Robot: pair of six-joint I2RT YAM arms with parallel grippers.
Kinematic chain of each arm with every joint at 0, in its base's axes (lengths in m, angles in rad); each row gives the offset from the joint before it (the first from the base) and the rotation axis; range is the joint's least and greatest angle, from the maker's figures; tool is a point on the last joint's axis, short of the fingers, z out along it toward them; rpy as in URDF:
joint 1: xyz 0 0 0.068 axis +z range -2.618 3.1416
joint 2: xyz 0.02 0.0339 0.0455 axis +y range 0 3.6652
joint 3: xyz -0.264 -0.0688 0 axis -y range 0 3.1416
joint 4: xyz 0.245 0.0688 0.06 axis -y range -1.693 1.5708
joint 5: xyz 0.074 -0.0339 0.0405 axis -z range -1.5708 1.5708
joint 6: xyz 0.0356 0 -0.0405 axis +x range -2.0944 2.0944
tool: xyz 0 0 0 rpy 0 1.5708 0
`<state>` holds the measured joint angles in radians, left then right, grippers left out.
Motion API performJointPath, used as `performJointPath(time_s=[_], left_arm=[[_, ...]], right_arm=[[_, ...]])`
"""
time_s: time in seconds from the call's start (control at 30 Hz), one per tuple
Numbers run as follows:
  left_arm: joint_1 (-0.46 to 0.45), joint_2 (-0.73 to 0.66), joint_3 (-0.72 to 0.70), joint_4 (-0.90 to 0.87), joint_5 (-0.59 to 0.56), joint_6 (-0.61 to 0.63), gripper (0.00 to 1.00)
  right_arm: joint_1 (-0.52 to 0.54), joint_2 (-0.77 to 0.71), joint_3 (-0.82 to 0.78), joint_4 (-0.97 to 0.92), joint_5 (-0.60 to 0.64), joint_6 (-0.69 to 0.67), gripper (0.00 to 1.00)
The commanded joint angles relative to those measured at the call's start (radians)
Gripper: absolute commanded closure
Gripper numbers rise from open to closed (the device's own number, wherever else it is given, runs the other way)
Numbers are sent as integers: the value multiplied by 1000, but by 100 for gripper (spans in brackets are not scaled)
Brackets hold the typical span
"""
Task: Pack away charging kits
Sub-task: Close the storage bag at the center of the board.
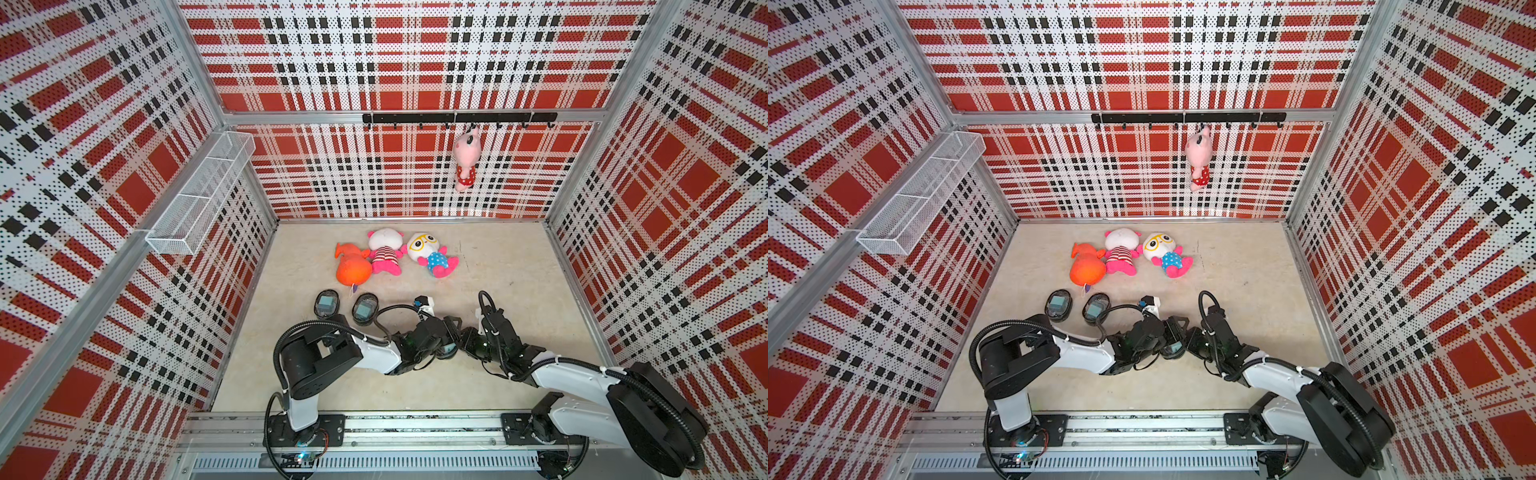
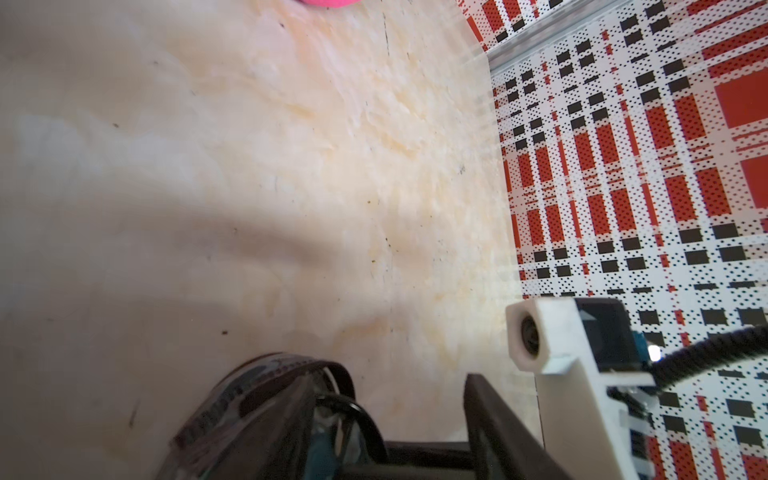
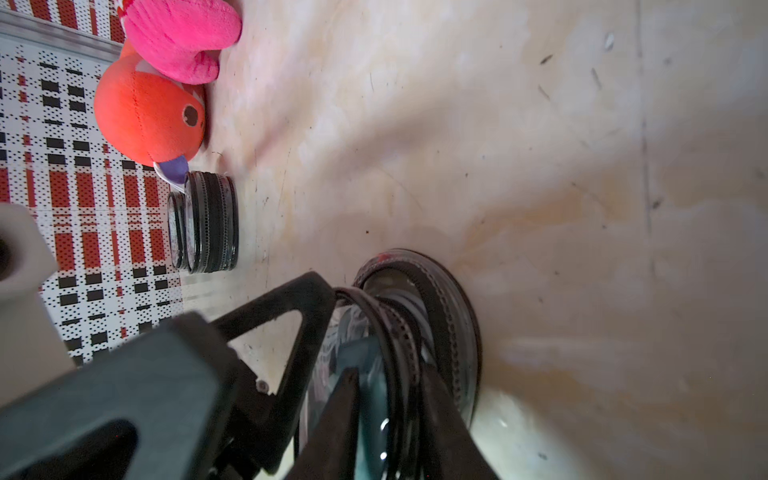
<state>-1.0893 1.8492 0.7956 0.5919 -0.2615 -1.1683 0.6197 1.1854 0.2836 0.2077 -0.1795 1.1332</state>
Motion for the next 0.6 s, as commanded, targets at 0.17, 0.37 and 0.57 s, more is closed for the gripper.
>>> performJointPath(time_s=[0.17,0.37,0.57], left_arm=[[18,-92,-64,0,-51,-9,35],[41,-164,-96,-49,-84,4,31],[43,-154,-69,-138,-88,8,31]], right_arm=[[-10,-40,96,-149,101,-114,93],[-23,-5,145,-195,162,-215,98],[-53,19,171,-217,159,-284,80]])
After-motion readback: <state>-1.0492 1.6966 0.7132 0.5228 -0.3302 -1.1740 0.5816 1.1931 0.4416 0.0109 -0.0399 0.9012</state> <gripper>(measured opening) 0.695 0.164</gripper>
